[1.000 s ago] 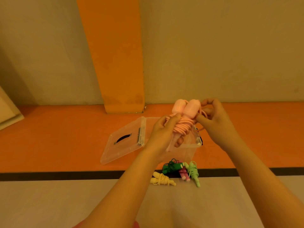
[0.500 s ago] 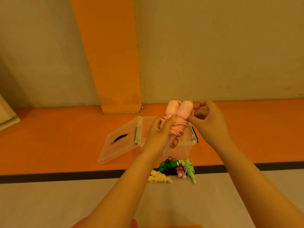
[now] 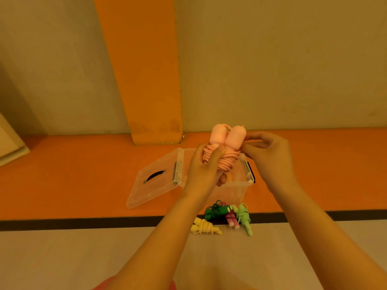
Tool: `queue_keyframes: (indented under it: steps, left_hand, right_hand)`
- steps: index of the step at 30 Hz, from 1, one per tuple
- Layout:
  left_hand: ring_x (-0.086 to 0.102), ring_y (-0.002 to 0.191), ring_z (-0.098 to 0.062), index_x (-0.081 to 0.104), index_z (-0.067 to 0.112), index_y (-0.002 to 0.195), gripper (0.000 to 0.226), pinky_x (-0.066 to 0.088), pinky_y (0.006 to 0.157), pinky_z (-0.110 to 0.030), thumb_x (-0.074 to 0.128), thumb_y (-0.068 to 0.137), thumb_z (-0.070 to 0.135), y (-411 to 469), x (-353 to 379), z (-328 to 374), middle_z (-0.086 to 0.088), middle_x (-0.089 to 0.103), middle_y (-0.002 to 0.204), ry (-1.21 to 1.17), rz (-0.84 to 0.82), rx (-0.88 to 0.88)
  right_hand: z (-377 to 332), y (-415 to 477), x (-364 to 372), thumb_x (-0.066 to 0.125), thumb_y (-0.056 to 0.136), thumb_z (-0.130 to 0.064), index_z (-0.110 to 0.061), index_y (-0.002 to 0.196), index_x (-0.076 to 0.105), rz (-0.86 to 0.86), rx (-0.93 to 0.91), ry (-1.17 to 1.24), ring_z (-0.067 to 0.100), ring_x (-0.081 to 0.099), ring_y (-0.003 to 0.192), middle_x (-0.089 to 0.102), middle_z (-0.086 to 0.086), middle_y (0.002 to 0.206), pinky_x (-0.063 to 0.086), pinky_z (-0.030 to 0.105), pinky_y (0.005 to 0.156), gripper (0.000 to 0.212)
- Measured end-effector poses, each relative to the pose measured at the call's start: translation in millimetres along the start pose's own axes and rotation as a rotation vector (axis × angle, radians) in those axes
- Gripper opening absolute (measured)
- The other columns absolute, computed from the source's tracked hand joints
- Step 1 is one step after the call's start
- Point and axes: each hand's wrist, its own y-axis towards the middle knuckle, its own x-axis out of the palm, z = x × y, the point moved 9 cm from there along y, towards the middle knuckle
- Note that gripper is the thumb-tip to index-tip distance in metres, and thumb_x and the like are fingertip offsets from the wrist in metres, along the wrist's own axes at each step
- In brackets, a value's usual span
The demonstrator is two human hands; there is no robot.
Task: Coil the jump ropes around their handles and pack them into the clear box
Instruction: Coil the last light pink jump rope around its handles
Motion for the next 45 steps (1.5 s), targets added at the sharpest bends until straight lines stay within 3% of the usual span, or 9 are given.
queue_keyframes:
  steps: [5,7,11,15,22,27,32,39,45]
  left_hand:
    - [0.043,0.042,-0.018,0.054,0.016,0.11,0.035,0.031,0.044,-0.027,0.056,0.083,0.038,5.1,1.2,8.2,-0.005,0.059,0.065,0.013,-0.042,0.04]
    - [0.043,0.042,-0.017,0.054,0.017,0.109,0.029,0.032,0.044,-0.028,0.057,0.086,0.036,5.7,-0.1,9.6,-0.003,0.059,0.064,0.026,-0.029,0.055]
    - [0.045,0.043,-0.013,0.053,0.015,0.112,0.017,0.035,0.041,-0.025,0.054,0.097,0.022,0.2,-0.3,13.7,-0.01,0.06,0.076,0.116,-0.001,0.093]
    - [0.048,0.047,-0.008,0.052,0.013,0.116,0.022,0.037,0.041,-0.02,0.055,0.096,0.021,-4.4,2.5,16.4,-0.019,0.06,0.089,0.184,0.009,0.123]
    - [0.052,0.058,-0.014,0.051,0.015,0.116,0.029,0.037,0.041,-0.016,0.06,0.092,0.03,-10.8,3.7,15.5,-0.013,0.062,0.094,0.244,0.067,0.132]
    - [0.055,0.062,-0.013,0.051,0.016,0.117,0.032,0.041,0.046,-0.018,0.062,0.091,0.031,-16.3,-3.0,16.3,-0.004,0.062,0.094,0.333,0.148,0.151]
    - [0.057,0.066,-0.013,0.05,0.019,0.116,0.033,0.042,0.053,-0.023,0.063,0.09,0.035,-19.4,-6.7,18.3,-0.001,0.064,0.094,0.373,0.18,0.157]
    - [0.056,0.061,-0.014,0.05,0.016,0.114,0.031,0.042,0.043,-0.02,0.064,0.09,0.03,-19.3,-15.9,20.4,-0.009,0.062,0.097,0.292,0.196,0.13]
    - [0.055,0.056,-0.015,0.05,0.014,0.115,0.034,0.038,0.039,-0.017,0.064,0.089,0.03,-16.6,-20.2,19.9,-0.015,0.064,0.097,0.261,0.213,0.135]
  right_hand:
    - [-13.1,0.5,2.7,0.07,0.081,-0.014,-0.037,0.08,0.064,0.015,-0.094,-0.125,0.0,0.065,0.074,0.068,-0.013,0.074,0.052,0.025,0.068,0.024]
    - [-15.4,1.5,3.8,0.069,0.081,-0.013,-0.038,0.08,0.064,0.015,-0.114,-0.159,0.002,0.065,0.075,0.067,-0.012,0.074,0.05,0.025,0.067,0.025]
    - [-7.1,6.7,3.6,0.067,0.082,-0.011,-0.023,0.087,0.068,0.026,-0.086,-0.207,0.012,0.065,0.079,0.07,0.0,0.082,0.051,0.031,0.069,0.014]
    - [-2.9,3.7,8.6,0.056,0.09,-0.006,-0.009,0.104,0.064,0.049,-0.099,-0.314,0.012,0.057,0.083,0.062,-0.002,0.093,0.041,0.022,0.064,0.017]
    - [5.1,-3.1,14.2,0.043,0.095,-0.006,-0.003,0.106,0.051,0.017,-0.082,-0.486,0.023,0.049,0.08,0.059,0.016,0.102,0.033,0.033,0.062,0.014]
    - [6.4,-11.2,17.5,0.041,0.094,-0.008,-0.003,0.103,0.048,-0.007,-0.099,-0.593,0.036,0.056,0.085,0.059,0.018,0.097,0.045,0.046,0.067,0.012]
    - [2.8,-16.6,18.8,0.039,0.097,-0.017,-0.002,0.1,0.048,-0.048,-0.129,-0.7,0.035,0.054,0.082,0.057,0.016,0.093,0.036,0.039,0.061,0.018]
    - [7.0,-14.6,20.5,0.048,0.096,-0.02,-0.003,0.089,0.054,-0.17,-0.14,-0.383,0.033,0.058,0.075,0.06,0.014,0.078,0.043,0.042,0.062,0.019]
    - [-1.0,-22.0,19.9,0.051,0.094,-0.012,-0.005,0.083,0.056,-0.171,-0.098,-0.088,0.001,0.04,0.049,0.05,0.004,0.063,0.031,0.013,0.045,0.014]
